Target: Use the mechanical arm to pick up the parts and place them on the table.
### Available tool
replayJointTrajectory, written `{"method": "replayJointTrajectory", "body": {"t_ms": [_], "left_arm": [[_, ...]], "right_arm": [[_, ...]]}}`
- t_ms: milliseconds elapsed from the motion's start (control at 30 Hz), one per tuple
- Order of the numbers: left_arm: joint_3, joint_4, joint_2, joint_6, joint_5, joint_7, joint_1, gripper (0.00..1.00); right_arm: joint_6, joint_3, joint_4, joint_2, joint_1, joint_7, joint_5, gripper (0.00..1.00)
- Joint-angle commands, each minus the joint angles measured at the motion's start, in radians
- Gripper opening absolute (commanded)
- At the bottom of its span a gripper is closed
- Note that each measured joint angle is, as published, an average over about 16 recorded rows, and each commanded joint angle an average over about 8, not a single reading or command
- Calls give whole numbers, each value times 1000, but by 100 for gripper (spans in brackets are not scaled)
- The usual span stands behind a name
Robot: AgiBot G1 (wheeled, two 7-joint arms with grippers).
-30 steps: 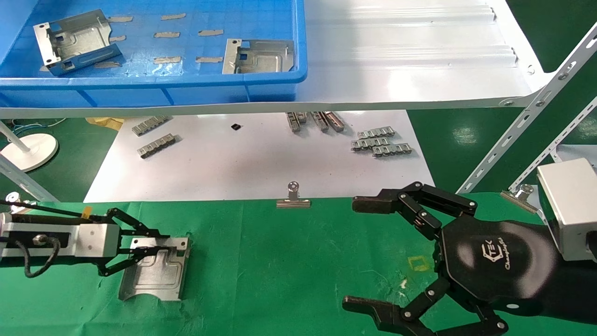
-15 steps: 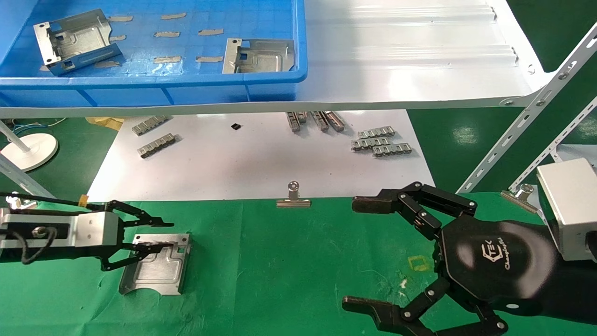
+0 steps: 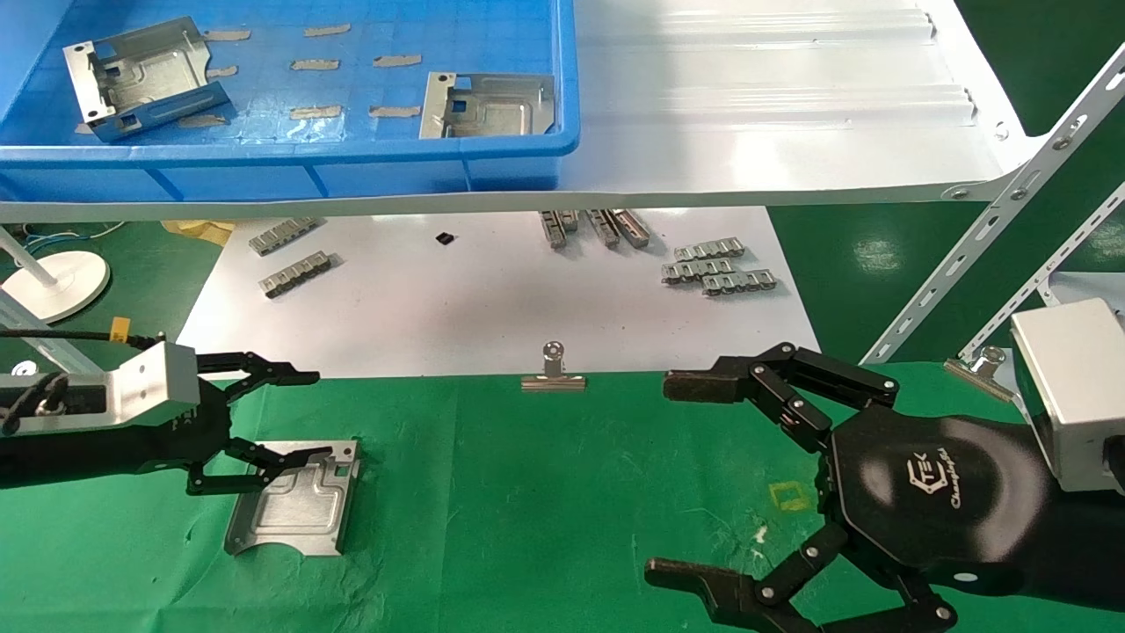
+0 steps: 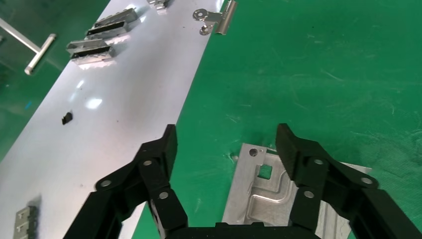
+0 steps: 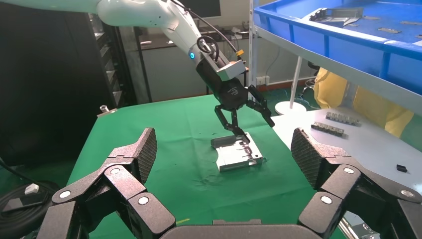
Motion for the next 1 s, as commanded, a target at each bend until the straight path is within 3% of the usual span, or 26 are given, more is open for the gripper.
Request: {"method": "replayJointTrajectory", "body": {"t_ms": [33,400,1000], "left_arm": [[-2,4,1,0,-2,-2,1,100],[-7,-40,-7,-3,-10,-12,14,100],[-117,-409,-80,-25,-168,-280,193,100]], "right_arm": [[0,0,0,0,0,0,0,100],[0,0,0,0,0,0,0,100],[0,0,0,0,0,0,0,100]]}}
